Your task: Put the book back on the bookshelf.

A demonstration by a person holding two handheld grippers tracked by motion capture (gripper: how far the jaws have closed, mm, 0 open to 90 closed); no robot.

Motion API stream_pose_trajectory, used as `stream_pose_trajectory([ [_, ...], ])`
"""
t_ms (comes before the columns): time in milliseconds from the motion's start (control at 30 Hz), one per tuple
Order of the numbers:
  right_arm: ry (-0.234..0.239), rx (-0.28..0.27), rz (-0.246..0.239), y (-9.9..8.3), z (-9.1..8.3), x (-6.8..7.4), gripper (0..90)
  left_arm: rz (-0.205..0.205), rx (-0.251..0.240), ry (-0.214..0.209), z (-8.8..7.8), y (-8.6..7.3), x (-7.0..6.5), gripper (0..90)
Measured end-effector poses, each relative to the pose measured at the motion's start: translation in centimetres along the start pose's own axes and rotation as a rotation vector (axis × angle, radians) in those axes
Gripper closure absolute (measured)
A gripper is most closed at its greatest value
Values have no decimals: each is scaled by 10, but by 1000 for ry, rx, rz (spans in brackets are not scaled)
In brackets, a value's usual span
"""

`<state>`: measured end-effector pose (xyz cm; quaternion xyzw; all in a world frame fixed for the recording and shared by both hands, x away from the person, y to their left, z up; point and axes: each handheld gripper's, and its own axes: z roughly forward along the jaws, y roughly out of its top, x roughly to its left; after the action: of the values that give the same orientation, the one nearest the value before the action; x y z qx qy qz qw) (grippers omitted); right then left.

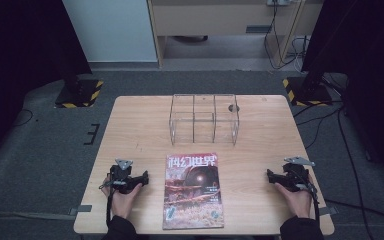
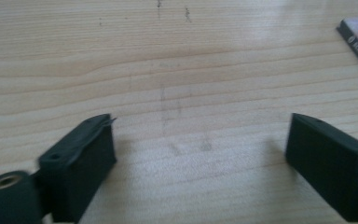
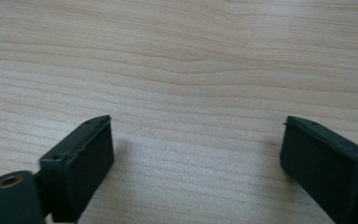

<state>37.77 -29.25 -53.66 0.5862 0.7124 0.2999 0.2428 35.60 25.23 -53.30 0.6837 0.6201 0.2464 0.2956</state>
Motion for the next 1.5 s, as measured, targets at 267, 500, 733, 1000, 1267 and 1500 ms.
stream_pose_trajectory([
  [267,40,-38,32,4,-12,2,118,-27,-67,-75,-15,-1,-9,149],
  [500,92,-74,49,10,-22,12,100,-43,-109,-121,-23,-2,-13,166],
  [733,152,-123,51,19,-32,25,101,-16,-166,-151,-31,-2,-24,200],
  [1000,207,-153,40,29,-41,41,98,-7,-162,-196,-30,-4,-36,214],
  [1267,262,-175,-4,39,-44,63,119,7,-153,-216,-29,-6,-46,221],
  [1500,297,-175,-24,46,-45,79,123,1,-145,-227,-27,-5,-51,222],
])
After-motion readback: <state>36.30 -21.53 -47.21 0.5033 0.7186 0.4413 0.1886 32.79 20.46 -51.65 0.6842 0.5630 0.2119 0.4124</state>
